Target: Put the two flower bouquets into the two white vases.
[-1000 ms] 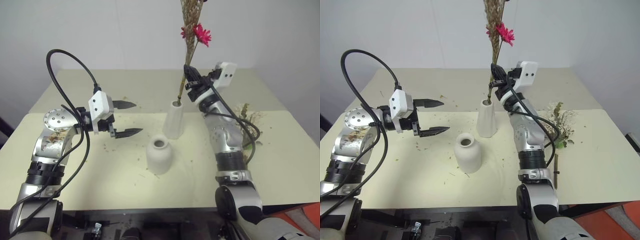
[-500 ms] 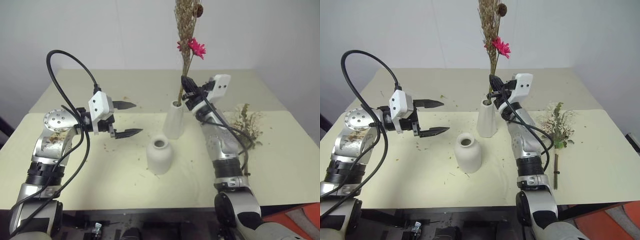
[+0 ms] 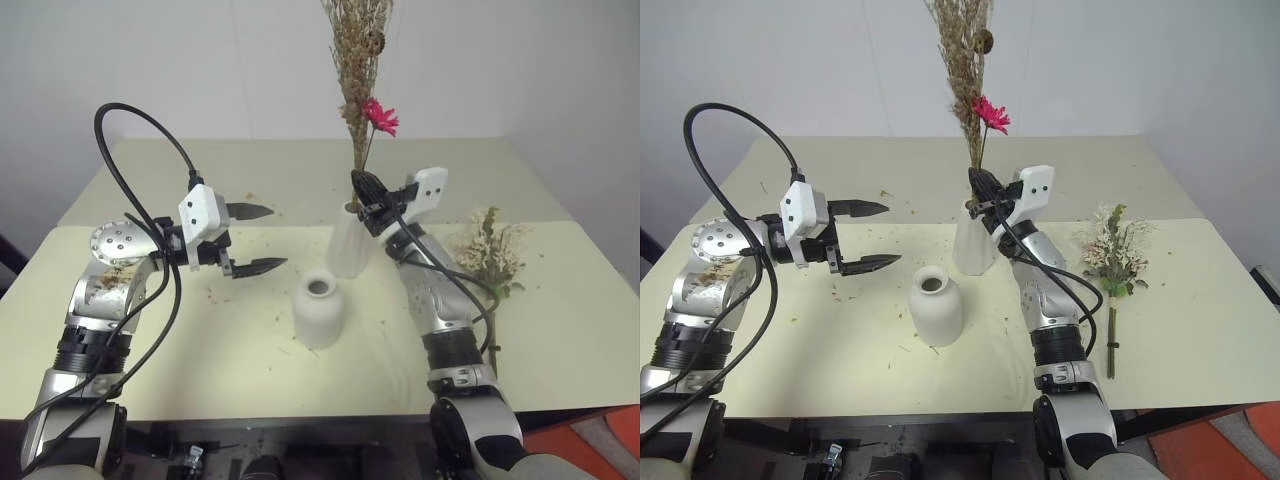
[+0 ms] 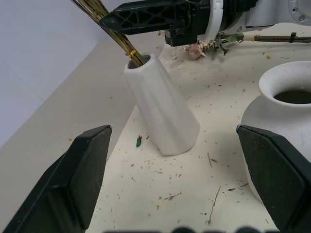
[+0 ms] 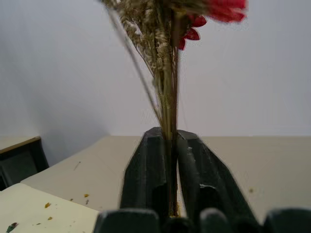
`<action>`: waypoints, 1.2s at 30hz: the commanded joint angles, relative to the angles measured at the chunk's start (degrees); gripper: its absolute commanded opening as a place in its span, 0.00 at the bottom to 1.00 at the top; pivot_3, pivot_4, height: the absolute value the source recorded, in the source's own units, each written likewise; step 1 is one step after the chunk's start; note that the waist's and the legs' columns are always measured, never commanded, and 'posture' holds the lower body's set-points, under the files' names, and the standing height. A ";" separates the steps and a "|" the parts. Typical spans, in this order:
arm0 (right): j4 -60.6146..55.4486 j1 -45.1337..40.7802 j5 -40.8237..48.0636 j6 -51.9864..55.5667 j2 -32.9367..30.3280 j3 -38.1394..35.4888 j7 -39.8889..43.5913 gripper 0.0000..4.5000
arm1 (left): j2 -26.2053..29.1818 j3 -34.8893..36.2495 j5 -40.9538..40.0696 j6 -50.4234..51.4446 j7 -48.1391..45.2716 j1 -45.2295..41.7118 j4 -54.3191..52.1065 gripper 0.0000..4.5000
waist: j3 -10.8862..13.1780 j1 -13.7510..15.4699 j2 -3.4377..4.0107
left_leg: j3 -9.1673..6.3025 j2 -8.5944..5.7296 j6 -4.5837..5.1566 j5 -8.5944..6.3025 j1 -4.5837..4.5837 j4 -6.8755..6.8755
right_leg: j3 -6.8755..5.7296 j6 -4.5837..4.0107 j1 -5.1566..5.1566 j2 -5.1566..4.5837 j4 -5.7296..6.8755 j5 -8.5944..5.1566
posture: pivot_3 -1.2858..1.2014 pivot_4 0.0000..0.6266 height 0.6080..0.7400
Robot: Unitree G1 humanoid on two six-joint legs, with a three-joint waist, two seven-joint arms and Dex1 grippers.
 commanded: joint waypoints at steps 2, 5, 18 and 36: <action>-3.64 0.43 0.53 -1.99 -0.03 0.22 0.99 0.50 | 0.00 0.93 -0.47 -0.70 0.53 -0.38 -1.15 1.00 | 0.00 0.03 0.00 | 0.00 0.00 0.00 0.00 0.00 0.00 | 0.00 0.00 0.00 0.00 0.01 0.00 | 0.52 0.24 1.00; -4.67 1.28 0.05 -1.75 -0.15 0.73 0.99 0.75 | -0.07 0.91 -0.40 -0.83 0.57 -0.47 -1.01 1.00 | 0.00 0.03 0.00 | 0.00 0.00 0.00 0.00 0.00 0.00 | 0.00 0.00 0.00 0.00 0.00 0.00 | 0.52 0.24 1.00; -15.66 10.68 -3.31 1.48 -4.64 1.83 -1.54 0.99 | -0.05 0.63 -0.24 -1.37 -0.18 -1.40 -0.14 1.00 | 0.00 0.12 0.00 | 0.00 0.00 0.00 0.00 -0.01 0.00 | 0.00 0.01 0.00 -0.01 -0.01 -0.01 | 0.52 0.24 1.00; -50.36 21.33 -4.13 68.35 -43.61 -3.73 -4.14 0.99 | 2.36 0.05 -3.86 1.94 -6.20 -2.65 -7.69 1.00 | -0.01 0.68 -0.02 | 0.01 -0.02 0.01 -0.01 -0.03 0.04 | 0.00 0.38 0.10 -0.04 -0.11 -0.32 | 0.52 0.24 1.00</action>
